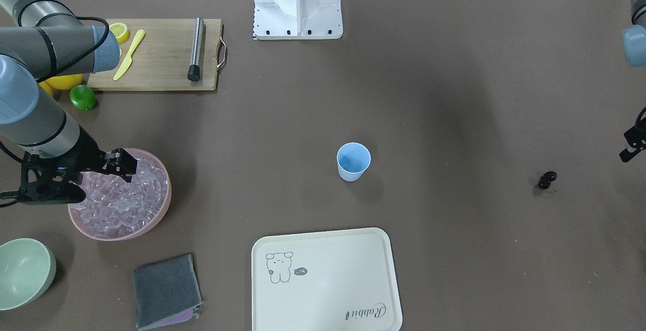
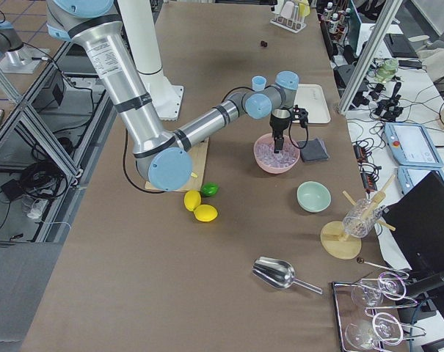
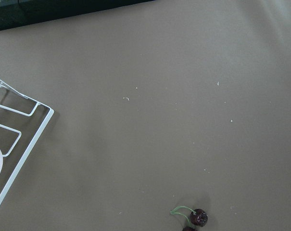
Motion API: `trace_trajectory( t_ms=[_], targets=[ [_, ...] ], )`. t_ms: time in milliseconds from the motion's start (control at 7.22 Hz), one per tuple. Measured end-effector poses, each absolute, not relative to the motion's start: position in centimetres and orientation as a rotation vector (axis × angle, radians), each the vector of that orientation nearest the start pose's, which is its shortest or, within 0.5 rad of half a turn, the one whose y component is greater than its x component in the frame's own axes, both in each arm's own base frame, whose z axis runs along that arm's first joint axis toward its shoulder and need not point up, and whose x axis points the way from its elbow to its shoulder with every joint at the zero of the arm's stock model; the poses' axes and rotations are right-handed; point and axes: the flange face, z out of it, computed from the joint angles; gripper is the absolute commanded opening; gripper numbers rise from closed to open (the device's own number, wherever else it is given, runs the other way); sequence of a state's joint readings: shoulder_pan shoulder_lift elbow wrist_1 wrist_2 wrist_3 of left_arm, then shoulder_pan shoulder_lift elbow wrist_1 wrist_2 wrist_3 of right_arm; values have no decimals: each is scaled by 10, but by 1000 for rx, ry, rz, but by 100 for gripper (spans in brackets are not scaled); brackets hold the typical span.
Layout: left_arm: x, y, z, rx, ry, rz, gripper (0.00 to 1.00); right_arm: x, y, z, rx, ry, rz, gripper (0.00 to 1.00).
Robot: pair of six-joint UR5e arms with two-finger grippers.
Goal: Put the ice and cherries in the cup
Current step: 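Lower the right gripper into the bowl and grasp another ice cube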
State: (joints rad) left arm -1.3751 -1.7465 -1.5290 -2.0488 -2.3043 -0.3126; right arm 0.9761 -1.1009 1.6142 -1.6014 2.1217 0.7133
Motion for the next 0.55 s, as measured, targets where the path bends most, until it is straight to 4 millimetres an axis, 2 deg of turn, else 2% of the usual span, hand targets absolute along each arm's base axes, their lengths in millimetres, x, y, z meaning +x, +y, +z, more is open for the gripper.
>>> trace_trajectory(
  t_ms=[138,415,554],
  targets=[
    [53,-589,533,384,833,123,98,-311,-596,384,54,-721,-23,97],
    [60,-589,533,386,827,132,98,-324,-611,415,88,-747,-33,96],
    [60,-587,534,390,826,133,98,-327,-614,424,97,-755,-36,95]
  ],
)
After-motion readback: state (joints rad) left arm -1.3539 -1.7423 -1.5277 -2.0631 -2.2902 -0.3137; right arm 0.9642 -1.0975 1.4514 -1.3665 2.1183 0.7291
